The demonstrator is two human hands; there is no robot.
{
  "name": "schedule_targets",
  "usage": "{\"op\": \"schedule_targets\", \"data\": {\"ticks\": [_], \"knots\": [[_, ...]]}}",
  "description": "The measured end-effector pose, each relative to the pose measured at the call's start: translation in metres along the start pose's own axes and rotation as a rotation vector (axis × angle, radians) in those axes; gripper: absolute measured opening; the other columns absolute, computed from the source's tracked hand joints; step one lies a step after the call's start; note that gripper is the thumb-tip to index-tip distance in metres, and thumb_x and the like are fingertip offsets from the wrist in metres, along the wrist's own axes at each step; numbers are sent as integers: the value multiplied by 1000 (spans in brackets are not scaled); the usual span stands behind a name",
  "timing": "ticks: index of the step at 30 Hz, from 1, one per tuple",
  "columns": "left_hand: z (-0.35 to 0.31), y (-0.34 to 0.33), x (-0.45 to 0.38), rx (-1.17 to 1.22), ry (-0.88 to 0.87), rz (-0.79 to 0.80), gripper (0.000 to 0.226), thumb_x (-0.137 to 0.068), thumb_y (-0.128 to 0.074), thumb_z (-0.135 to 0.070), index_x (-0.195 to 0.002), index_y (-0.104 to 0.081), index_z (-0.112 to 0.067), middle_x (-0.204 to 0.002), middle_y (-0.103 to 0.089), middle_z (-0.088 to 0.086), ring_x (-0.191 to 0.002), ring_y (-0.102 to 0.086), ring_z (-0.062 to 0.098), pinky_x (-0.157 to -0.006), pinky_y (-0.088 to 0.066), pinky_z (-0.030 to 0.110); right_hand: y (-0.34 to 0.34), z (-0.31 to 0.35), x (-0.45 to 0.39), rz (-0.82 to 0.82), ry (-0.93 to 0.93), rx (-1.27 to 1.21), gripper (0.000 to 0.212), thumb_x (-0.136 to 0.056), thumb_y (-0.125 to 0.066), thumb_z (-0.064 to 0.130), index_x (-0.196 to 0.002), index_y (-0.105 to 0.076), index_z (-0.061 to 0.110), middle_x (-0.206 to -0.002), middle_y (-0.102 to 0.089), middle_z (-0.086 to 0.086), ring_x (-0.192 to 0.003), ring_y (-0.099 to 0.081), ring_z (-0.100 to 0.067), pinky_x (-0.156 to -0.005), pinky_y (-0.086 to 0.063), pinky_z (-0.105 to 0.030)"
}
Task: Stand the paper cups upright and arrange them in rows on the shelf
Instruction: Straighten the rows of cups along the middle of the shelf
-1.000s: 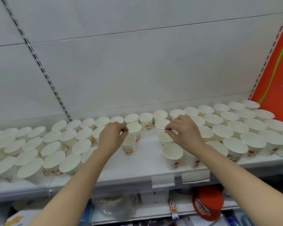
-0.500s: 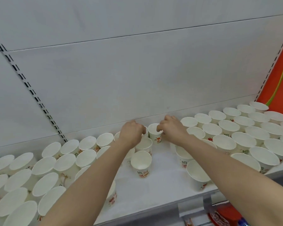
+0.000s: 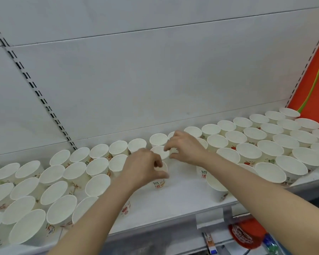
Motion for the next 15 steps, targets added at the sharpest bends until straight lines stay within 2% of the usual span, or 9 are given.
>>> {"op": "schedule_targets", "data": {"ticks": [3, 6, 10, 15], "knots": [[-2, -12, 6, -93, 33, 31, 21, -68, -72, -44, -83, -69, -30, -82, -67, -13, -86, -57, 9, -63, -48, 27, -8, 9, -3, 46, -8, 55, 15, -76, -71, 25, -91, -71, 24, -87, -68, 4, -91, -48, -19, -73, -35, -32], [-4, -17, 10, -112, 43, -26, 6, -75, -66, -32, -80, -68, -29, -81, -67, -11, -87, -55, 11, -61, -44, 27, -8, 6, 3, 55, -35, 61, 7, -77, -67, 21, -82, -72, 22, -81, -65, -2, -89, -50, -22, -68, -27, -29], [-10, -16, 19, -105, -1, -147, 9, -82, -62, -33, -85, -70, -29, -84, -66, -11, -88, -54, 11, -64, -44, 28, 10, -13, 19, 30, -72, 57, 6, -76, -67, 22, -78, -72, 25, -77, -65, 1, -85, -52, -20, -72, -38, -33], [-8, -18, 19, -123, 20, -211, 6, -81, -63, -30, -79, -68, -27, -79, -65, -11, -84, -54, 13, -60, -42, 28, 13, -19, 36, 34, -43, 78, 5, -76, -67, 23, -76, -70, 27, -75, -66, 6, -84, -50, -17, -73, -40, -34]]}}
Point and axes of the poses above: each hand's wrist, its own x-axis away from the middle knuckle, its own y-axis out of the back of the hand, z = x × y, the point moved 4 cm from there along -x, towards the middle knuckle
